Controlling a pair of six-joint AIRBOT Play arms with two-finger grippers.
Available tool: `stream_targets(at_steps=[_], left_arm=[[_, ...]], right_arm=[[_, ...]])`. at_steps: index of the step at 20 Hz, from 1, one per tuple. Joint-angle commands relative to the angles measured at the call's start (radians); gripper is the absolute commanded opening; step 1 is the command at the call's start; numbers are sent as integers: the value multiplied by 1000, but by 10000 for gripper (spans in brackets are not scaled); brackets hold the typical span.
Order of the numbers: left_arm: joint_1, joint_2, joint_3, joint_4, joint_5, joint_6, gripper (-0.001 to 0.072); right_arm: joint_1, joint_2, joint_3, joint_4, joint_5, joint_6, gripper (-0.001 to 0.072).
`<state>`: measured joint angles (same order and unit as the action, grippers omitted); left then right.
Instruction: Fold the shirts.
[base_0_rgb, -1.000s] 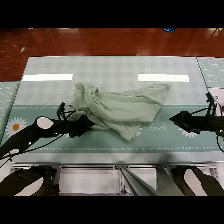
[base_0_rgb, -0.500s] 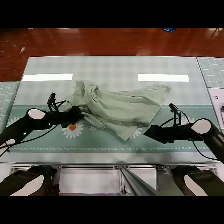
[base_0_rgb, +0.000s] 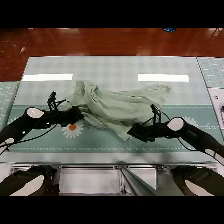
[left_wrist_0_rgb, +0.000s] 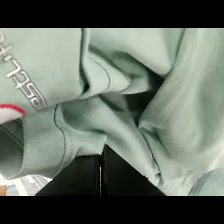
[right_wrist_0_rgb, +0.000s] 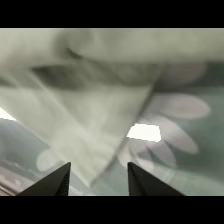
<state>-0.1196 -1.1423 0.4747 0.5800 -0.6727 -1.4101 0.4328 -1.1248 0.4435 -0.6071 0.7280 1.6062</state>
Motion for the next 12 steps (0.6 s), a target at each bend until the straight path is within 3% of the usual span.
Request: stream_targets(at_steps=[1, 2, 3, 5, 6, 9, 12], left_arm=[[0, -1, 1, 0, -2, 4, 26], [-1, -1, 1, 0, -2, 4, 26], [-2, -1, 1, 0, -2, 5, 26], [-2, -1, 1, 0, -2, 5, 26], [0, 0, 4, 0, -2, 8, 26], [50, 8, 81, 0, -79, 66, 26], [168, 53, 272, 0, -194, 93, 26]], right_arm=[[79, -127, 75, 111, -96, 8, 403], [104, -157, 100, 130, -129, 6, 397], [121, -179, 128, 135, -157, 6, 346], [132, -200, 195, 133, -178, -34, 87], [128, -196, 230, 132, -174, -99, 19], [57, -151, 385, 73, -19, -172, 18], [-97, -19, 644, -97, 99, -148, 18]])
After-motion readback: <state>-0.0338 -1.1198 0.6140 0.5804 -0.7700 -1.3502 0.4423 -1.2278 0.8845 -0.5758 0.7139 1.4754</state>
